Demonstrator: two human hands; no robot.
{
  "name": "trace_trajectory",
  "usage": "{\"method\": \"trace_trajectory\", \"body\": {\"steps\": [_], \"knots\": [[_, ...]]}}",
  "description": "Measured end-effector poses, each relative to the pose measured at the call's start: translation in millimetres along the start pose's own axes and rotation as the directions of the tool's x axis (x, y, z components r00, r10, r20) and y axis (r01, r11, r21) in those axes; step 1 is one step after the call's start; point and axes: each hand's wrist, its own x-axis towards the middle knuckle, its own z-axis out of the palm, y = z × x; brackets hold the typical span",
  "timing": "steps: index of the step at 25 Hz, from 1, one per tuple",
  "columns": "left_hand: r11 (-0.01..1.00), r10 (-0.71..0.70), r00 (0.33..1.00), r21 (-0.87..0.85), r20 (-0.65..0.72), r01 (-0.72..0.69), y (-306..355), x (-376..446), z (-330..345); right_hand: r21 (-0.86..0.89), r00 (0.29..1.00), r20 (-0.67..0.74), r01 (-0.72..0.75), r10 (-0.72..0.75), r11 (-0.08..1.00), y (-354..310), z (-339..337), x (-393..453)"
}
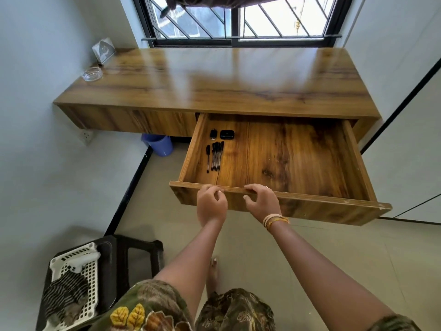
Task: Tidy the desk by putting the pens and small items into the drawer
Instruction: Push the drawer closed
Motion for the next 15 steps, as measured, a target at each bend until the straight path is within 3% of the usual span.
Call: {"method": "trace_trajectory", "body": {"steps": [1,2,3,5,6,8,12,15], "knots": [[0.974,-0.197,0.979,-0.126,-0.051,0.189,3,-6,2,0.176,0.985,-0.131,-0.089,0.113,0.980,0,0,-10],[0.879,-0.411,0.912,-0.268,-0.004,0.395,7,-9,3,0.349,0.943,-0.187,-0.197,0.275,0.916,1,2,-16],[0.727,-0.564,0.813,-0.380,0.142,0.571,11,-7,6,0.519,0.877,-0.143,-0.328,0.458,0.789,5,4,-18],[0.473,-0.597,0.639,-0.431,0.485,0.769,22,1,10,0.723,0.705,0.187,-0.570,0.685,0.389,12,5,-14],[0.432,-0.551,0.594,-0.409,0.587,0.804,28,6,10,0.721,0.639,0.352,-0.651,0.684,0.237,15,4,-9],[0.420,-0.503,0.563,-0.383,0.656,0.823,38,18,9,0.655,0.594,0.538,-0.741,0.599,0.147,20,0,1],[0.426,-0.518,0.499,-0.297,0.694,0.855,44,47,10,0.664,0.598,0.643,-0.747,0.478,0.040,16,-5,21],[0.421,-0.516,0.483,-0.282,0.707,0.862,46,65,19,0.668,0.606,0.638,-0.742,0.474,0.049,18,-5,39]]}}
